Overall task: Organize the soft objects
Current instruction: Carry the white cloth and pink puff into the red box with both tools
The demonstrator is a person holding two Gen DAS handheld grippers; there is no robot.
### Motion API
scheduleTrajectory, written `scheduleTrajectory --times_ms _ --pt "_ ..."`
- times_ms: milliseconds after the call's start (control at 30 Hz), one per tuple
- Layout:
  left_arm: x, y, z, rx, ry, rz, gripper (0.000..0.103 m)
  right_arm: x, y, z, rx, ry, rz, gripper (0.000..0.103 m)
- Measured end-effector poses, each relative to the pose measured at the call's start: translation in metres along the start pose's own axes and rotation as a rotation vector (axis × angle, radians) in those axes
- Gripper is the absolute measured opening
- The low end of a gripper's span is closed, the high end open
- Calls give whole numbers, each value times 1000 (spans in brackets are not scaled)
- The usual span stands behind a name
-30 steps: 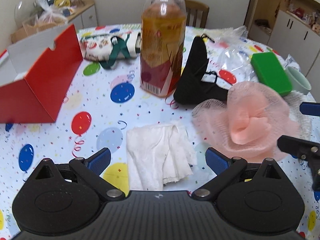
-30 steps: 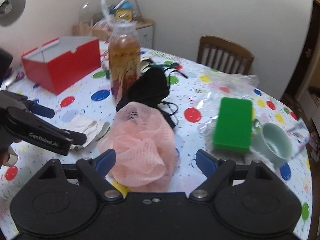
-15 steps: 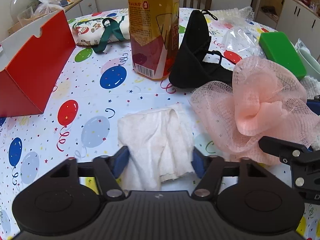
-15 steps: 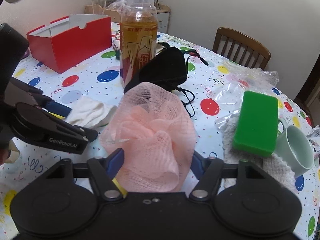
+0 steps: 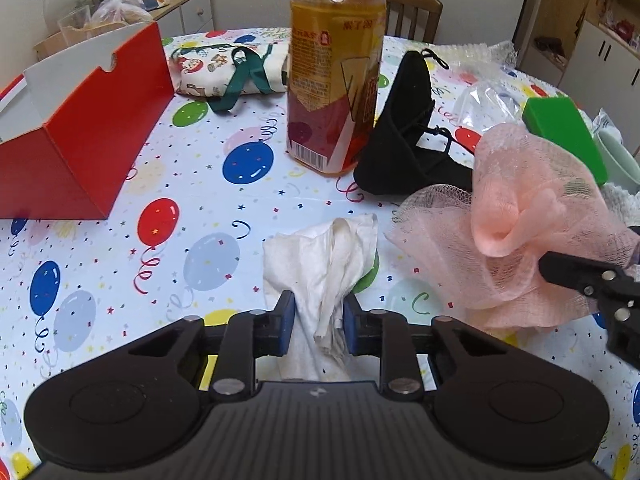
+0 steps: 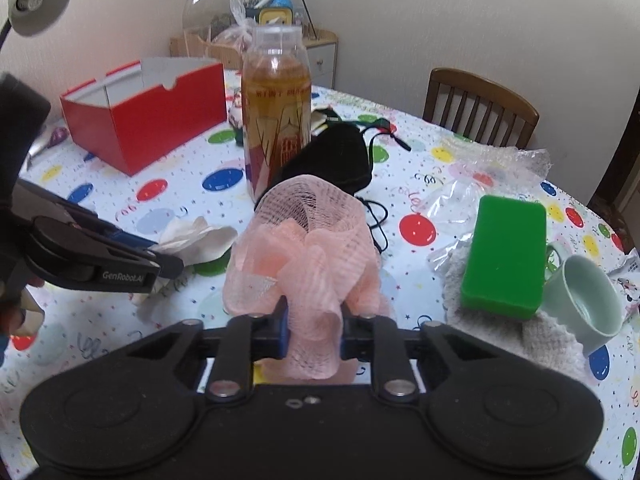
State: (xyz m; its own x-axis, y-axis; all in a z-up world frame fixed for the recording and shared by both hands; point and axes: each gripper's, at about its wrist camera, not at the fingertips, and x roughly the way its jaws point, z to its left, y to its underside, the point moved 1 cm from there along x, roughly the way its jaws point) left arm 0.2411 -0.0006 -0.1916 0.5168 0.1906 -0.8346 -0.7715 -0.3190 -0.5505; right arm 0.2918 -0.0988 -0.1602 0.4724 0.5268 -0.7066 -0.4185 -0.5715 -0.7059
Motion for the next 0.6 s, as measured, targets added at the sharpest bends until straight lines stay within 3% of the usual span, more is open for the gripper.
scheduleTrajectory --times_ms 333,600 --pt "-40 -4 19 -29 -1 -55 25 -54 -19 5 1 -61 -76 17" --pt "-86 -23 40 -7 -5 -125 25 -89 -54 24 11 -89 -138 18"
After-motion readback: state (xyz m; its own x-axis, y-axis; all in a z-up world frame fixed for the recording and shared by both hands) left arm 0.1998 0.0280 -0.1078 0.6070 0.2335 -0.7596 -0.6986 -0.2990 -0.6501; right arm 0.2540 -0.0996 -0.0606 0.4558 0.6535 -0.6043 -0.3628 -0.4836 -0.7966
